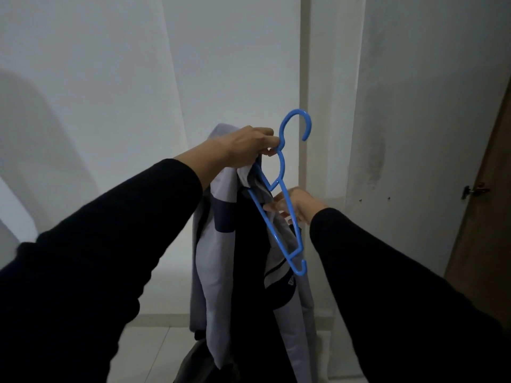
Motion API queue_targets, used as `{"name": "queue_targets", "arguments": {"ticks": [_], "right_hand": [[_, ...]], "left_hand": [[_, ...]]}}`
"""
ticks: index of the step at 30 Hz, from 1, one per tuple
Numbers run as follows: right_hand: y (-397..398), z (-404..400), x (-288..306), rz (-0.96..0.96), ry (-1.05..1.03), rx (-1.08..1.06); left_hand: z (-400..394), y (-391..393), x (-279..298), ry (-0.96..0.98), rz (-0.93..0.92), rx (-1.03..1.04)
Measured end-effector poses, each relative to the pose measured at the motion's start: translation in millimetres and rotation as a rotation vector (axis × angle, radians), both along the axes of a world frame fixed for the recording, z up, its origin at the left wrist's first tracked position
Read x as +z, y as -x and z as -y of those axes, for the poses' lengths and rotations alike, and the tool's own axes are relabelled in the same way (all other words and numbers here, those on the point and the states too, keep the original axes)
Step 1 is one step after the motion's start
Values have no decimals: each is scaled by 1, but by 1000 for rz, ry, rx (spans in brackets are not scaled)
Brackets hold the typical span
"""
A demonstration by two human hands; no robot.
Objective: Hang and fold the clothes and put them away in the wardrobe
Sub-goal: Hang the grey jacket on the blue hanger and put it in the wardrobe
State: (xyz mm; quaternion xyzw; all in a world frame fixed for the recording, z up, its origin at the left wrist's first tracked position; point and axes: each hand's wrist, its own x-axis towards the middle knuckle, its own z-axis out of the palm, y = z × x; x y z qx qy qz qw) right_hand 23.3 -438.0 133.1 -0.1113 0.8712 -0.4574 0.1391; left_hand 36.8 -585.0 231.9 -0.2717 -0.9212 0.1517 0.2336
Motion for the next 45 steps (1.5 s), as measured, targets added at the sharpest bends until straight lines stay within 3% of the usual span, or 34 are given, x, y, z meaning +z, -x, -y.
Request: {"name": "queue_targets", "arguments": {"ticks": [5, 9, 14, 18, 21, 27, 31, 38, 40, 42, 43, 45], "right_hand": [[8, 6, -4, -148, -263, -57], [10, -1, -14, -216, -11, -218], [5, -9, -5, -447, 84, -351], [4, -11, 23, -473, 55, -261], [3, -16, 47, -325, 100, -104], [-5, -25, 66, -24, -333, 119], [-12, -24, 53, -198, -502, 25], [-21, -32, 49, -445, -453, -62], [-22, -35, 47, -480, -409, -65], [-23, -36, 44, -527, -374, -68], [-24, -36, 42, -549, -359, -70], [-27, -36, 41, -575, -319, -79]], "left_hand": [[-1, -9, -2, 15, -5, -10], [10, -12, -7, 40, -28, 26], [17, -15, -13, 77, -23, 70], [14, -14, -18, 19, -63, 133], [11, -14, -19, -46, -97, 212], [2, -18, -17, -122, -152, 262], [-5, -17, -21, -74, -162, 268], [23, -13, -18, -147, -339, 146], [32, -12, -16, -259, -243, 156], [34, -16, -15, -391, 38, 223], [33, -16, -16, -389, 160, 263], [30, -15, -19, -325, 174, 288]]}}
